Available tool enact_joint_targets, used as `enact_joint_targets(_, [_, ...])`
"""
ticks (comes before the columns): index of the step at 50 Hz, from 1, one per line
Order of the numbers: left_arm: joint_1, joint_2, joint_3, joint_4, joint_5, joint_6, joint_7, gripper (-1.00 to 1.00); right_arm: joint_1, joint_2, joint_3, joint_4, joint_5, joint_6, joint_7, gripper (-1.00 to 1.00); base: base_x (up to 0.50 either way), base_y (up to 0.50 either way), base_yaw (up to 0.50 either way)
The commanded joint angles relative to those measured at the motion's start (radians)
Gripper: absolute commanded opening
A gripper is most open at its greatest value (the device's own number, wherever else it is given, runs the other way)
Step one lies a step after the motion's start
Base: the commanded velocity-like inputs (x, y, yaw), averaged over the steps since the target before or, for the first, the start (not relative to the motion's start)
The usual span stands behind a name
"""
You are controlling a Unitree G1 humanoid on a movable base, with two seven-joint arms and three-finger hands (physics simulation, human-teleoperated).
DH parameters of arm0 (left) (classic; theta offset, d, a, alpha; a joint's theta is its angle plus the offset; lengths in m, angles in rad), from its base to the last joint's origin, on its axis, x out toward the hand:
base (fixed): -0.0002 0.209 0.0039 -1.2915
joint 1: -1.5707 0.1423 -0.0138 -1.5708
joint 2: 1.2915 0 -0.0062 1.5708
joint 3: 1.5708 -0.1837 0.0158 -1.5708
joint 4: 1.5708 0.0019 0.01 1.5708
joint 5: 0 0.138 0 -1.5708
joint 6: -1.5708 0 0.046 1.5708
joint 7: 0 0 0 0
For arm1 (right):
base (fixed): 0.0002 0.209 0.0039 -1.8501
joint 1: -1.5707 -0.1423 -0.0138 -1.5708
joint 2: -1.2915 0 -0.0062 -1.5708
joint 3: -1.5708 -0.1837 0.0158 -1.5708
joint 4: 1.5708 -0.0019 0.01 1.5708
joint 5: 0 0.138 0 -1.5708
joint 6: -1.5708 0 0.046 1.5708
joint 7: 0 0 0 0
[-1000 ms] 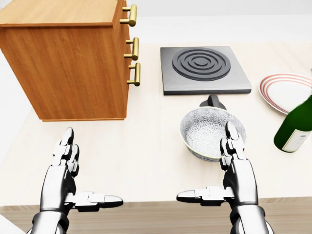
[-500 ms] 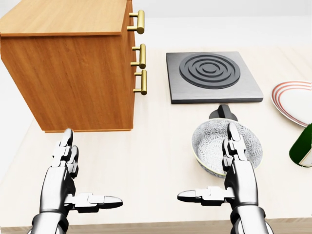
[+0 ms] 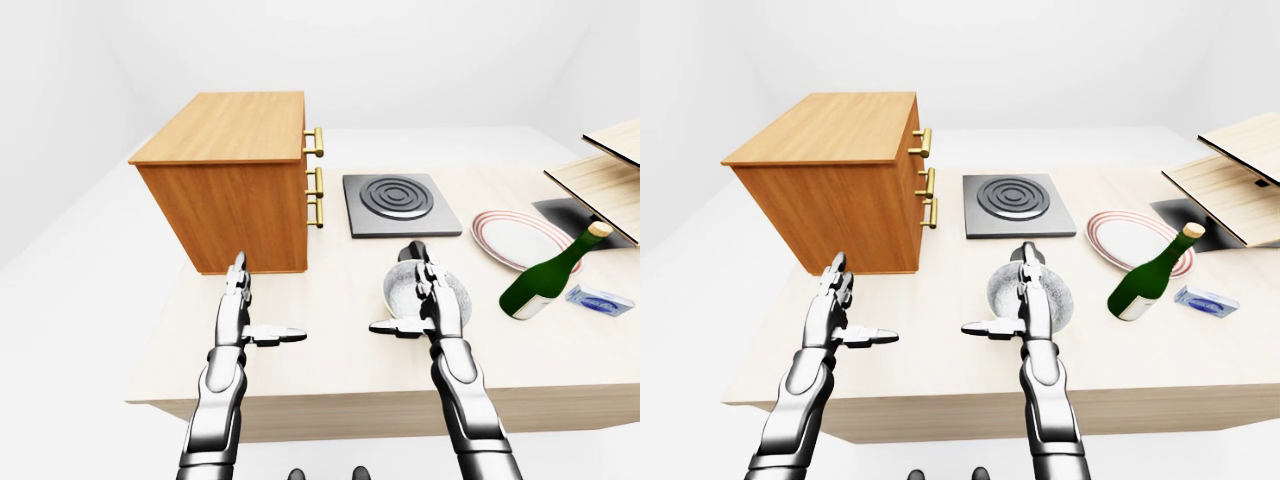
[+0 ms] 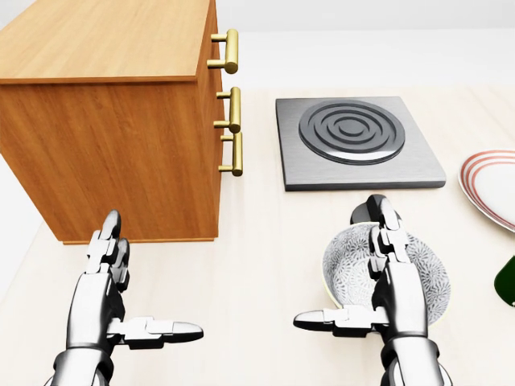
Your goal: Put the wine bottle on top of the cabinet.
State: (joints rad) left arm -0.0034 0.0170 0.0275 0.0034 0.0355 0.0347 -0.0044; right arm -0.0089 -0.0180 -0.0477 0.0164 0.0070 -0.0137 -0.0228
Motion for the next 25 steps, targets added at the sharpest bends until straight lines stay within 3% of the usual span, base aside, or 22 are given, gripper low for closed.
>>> enact_joint_targets(1, [0.003, 0.000, -0.002, -0.003, 0.004, 0.000, 0.000, 1.00, 0.001, 0.000, -0.002, 0.001, 0.002, 0.000, -0.004, 1.00, 0.00, 0.00, 0.00])
enact_joint_targets(14, [0.003, -0.001, 0.000, 0.001, 0.002, -0.003, 0.001, 1.00, -0.003, -0.002, -0.003, 0.011, 0.011, -0.009, 0.005, 1.00, 0.00, 0.00, 0.00])
enact_joint_targets(25, [0.003, 0.000, -0.001, 0.003, 0.004, -0.009, 0.002, 1.00, -0.001, -0.002, -0.004, 0.010, 0.012, -0.013, 0.005, 1.00, 0.38, 0.00, 0.00])
